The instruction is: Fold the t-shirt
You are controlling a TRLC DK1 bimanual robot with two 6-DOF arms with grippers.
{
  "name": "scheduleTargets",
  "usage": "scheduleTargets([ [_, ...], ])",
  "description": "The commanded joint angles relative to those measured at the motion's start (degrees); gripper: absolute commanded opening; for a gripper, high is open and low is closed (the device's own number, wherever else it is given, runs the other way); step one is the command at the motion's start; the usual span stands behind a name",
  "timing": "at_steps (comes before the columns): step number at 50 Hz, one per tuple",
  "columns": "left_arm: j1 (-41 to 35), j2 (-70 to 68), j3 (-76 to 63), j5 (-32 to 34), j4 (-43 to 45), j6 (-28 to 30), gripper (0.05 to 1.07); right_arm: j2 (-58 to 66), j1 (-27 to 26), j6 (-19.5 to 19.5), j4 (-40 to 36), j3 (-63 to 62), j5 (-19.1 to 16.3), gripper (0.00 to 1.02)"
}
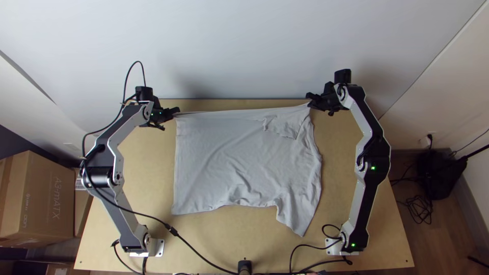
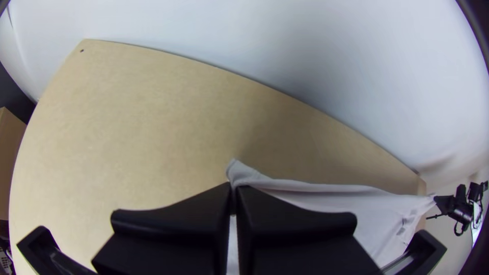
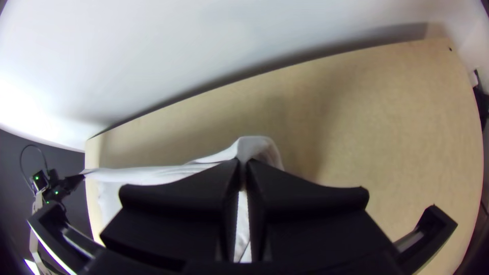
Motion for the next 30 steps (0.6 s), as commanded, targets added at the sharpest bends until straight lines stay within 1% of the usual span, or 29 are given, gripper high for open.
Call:
scheduleTargets([
  [1, -0.3, -6.0, -5.0, 0.2, 0.3, -1.8, 0.08, 1.4, -1.2, 0.1, -3.9, 3.0, -0.1, 0.02],
  [12, -0.4, -11.6, -13.3, 1.2, 1.8, -2.3, 0.08, -0.8, -1.0, -3.2, -11.8, 0.8, -1.0, 0.02],
  [17, -0.4, -13.6, -17.5, 1.6, 3.2, -2.3, 0.08, -3.8, -0.8, -4.6, -11.8, -4.6, -2.1, 0.02],
  [23, -0.5, -15.7, -21.6, 1.7, 4.5, -2.3, 0.08, -7.1, -0.6, -5.7, -10.4, -10.7, -2.1, 0.02],
  [30, -0.8, -17.7, -26.1, 2.2, 6.0, -2.6, 0.08, -10.3, -0.6, -6.0, -7.6, -17.0, -2.1, 0.02],
])
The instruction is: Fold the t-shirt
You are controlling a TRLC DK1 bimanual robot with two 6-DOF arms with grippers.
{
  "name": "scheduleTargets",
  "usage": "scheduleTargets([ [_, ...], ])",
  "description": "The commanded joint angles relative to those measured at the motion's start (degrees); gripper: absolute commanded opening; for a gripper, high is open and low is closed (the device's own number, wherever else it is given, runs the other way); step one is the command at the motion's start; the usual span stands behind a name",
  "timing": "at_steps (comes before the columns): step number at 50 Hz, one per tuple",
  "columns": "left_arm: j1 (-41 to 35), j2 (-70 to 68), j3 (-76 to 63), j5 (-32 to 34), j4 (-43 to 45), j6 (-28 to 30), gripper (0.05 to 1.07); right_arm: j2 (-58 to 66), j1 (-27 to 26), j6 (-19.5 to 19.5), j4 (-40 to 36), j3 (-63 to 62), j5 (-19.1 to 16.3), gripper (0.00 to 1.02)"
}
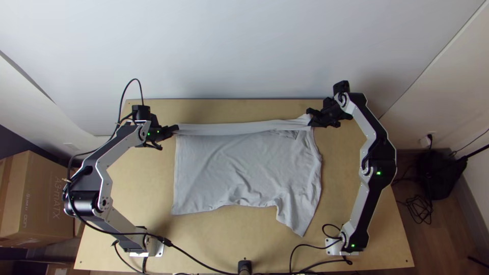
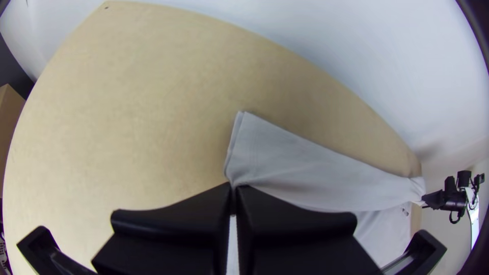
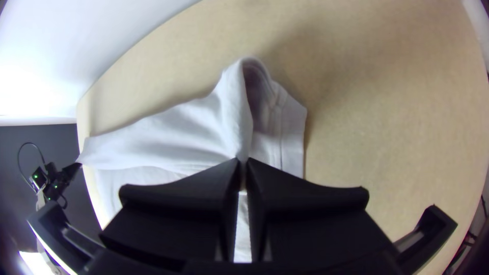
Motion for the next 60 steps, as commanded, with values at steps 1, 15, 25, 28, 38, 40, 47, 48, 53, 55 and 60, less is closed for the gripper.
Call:
scheduleTargets([
  [1, -0.5, -3.0, -3.9, 0.5, 1.6, -1.4, 0.08, -5.0, -0.3, -1.0, 1.6, -5.0, -0.1, 0.02],
  [15, -3.3, -5.0, -10.9, 0.4, 4.1, -3.3, 0.08, -8.5, -0.3, -1.6, 7.5, -15.1, 0.0, 0.02],
  [25, -4.4, -4.9, -12.1, -1.2, 4.2, -3.2, 0.96, -11.3, -0.6, -0.7, 9.4, -19.5, 0.2, 0.98],
  [28, -4.3, -5.6, -11.4, -2.6, 2.8, -2.0, 1.02, -14.0, -1.1, -0.1, 10.4, -21.5, 0.2, 0.98],
  [38, -1.7, -12.0, -11.4, -2.7, 2.0, -0.4, 1.02, -24.4, -3.1, 1.9, 1.5, -27.4, -0.1, 0.98],
  [40, -1.3, -13.4, -11.2, -2.5, 1.0, 0.2, 1.02, -26.9, -3.4, 1.9, -0.5, -29.2, -0.3, 0.98],
  [47, -0.1, -18.9, -10.8, -1.0, -2.1, 1.6, 1.02, -36.0, -4.1, 2.8, -8.1, -36.2, -1.2, 0.98],
  [48, 0.0, -19.5, -10.7, -0.9, -2.6, 1.7, 1.02, -37.1, -4.2, 2.3, -8.5, -37.8, -1.2, 0.98],
  [53, 0.2, -22.4, -10.2, 0.2, -4.5, 2.6, 1.02, -43.3, -4.3, -3.0, -9.2, -47.2, -0.9, 0.95],
  [55, 0.2, -23.4, -9.8, 0.4, -5.3, 2.8, 1.02, -45.4, -4.3, -4.4, -9.4, -50.5, -0.6, 0.92],
  [60, 0.1, -25.3, -8.9, 0.6, -6.7, 2.8, 1.02, -48.5, -4.3, -5.4, -9.4, -56.7, 0.3, 0.76],
])
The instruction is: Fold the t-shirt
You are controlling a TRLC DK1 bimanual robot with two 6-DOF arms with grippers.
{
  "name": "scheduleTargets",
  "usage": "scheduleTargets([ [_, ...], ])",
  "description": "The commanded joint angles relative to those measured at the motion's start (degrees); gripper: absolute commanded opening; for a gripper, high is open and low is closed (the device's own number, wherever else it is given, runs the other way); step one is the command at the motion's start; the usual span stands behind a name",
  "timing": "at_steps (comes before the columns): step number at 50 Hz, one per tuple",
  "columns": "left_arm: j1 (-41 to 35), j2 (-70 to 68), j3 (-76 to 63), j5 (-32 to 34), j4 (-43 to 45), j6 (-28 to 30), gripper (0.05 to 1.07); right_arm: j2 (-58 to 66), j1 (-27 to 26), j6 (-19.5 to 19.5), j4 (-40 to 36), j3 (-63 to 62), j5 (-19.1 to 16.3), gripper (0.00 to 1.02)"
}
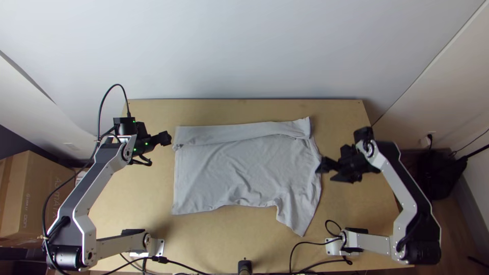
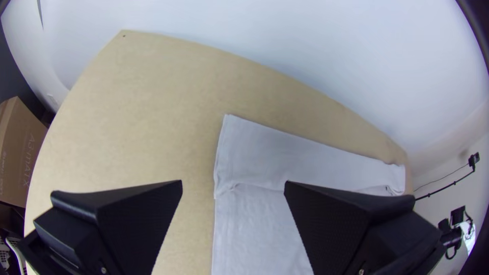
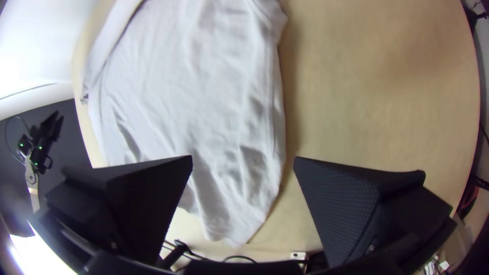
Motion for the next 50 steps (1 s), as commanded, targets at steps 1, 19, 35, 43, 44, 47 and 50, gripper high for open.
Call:
scheduleTargets([
  [1, 0.2, -2.7, 1.8, 0.9, -1.5, 0.7, 1.02, -2.8, -0.5, -2.6, -0.7, -6.4, 1.1, 0.73],
  [19, -0.2, -5.1, 3.2, 0.9, -4.2, 0.8, 1.02, -1.0, 0.5, -3.5, 2.8, -13.7, 1.1, 0.47],
  [35, -0.1, -6.3, 2.8, 0.9, -6.3, 2.8, 1.02, 3.3, 3.8, -4.0, 3.7, -15.7, 1.1, 0.47],
  [43, -3.4, -5.4, 0.8, 0.6, -11.8, 9.9, 1.02, 6.8, 7.9, -3.6, 3.8, -16.5, 1.0, 0.47],
  [44, -4.0, -5.5, 0.3, 0.3, -11.9, 10.5, 1.02, 7.1, 8.2, -3.6, 3.8, -16.5, 1.0, 0.47],
  [47, -4.8, -5.7, -0.2, 0.1, -14.2, 13.5, 1.02, 7.7, 9.1, -3.6, 3.8, -16.6, 1.1, 0.47],
  [50, -5.7, -6.4, -0.3, -0.1, -16.5, 16.2, 1.02, 7.9, 10.0, -3.6, 3.8, -16.7, 1.0, 0.47],
])
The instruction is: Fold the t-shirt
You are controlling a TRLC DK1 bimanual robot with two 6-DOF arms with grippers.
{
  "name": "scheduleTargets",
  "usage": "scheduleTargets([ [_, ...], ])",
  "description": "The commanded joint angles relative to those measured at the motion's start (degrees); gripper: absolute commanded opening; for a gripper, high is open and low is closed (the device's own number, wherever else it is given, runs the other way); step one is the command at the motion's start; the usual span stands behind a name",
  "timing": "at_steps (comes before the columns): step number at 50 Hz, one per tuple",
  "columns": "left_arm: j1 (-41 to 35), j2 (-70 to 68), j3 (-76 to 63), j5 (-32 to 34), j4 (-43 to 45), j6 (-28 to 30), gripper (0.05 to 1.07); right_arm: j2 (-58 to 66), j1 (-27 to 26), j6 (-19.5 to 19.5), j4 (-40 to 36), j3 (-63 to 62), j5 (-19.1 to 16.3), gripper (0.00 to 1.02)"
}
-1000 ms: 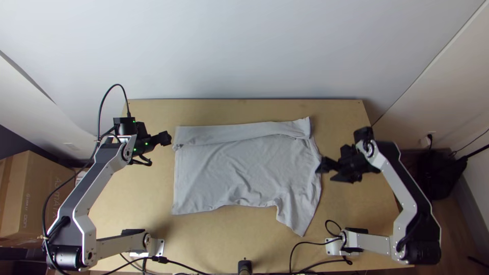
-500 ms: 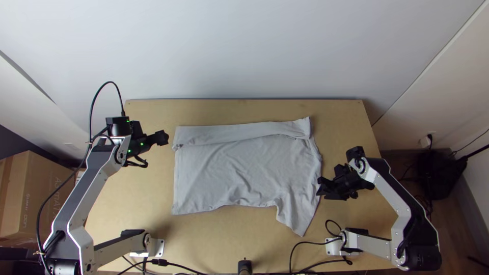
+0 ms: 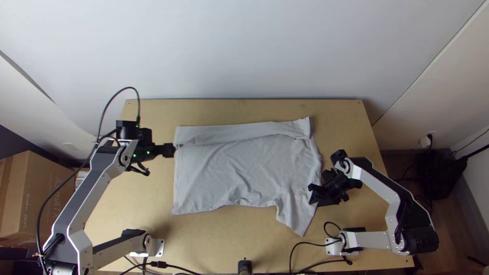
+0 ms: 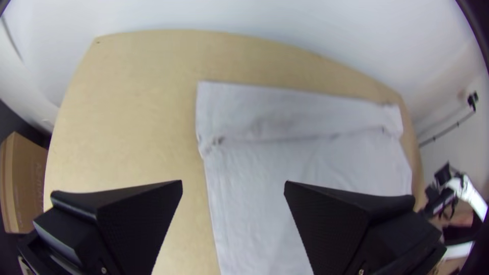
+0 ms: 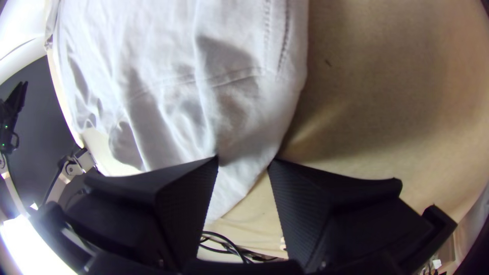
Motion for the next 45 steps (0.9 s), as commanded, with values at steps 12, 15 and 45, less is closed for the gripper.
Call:
scheduleTargets([
  [12, -3.4, -2.1, -0.2, -0.2, -11.3, 13.4, 1.02, 3.1, 7.5, 1.0, -1.1, -2.6, 0.5, 0.46],
  [15, -4.0, -3.3, -0.8, -0.4, -11.5, 14.4, 1.02, 2.9, 8.9, 1.2, -2.0, -2.5, 0.5, 0.46],
  [45, -19.4, 2.3, -9.7, -8.4, -33.1, 12.2, 1.02, 0.8, 11.0, 1.2, -4.8, 3.2, 1.2, 0.03],
])
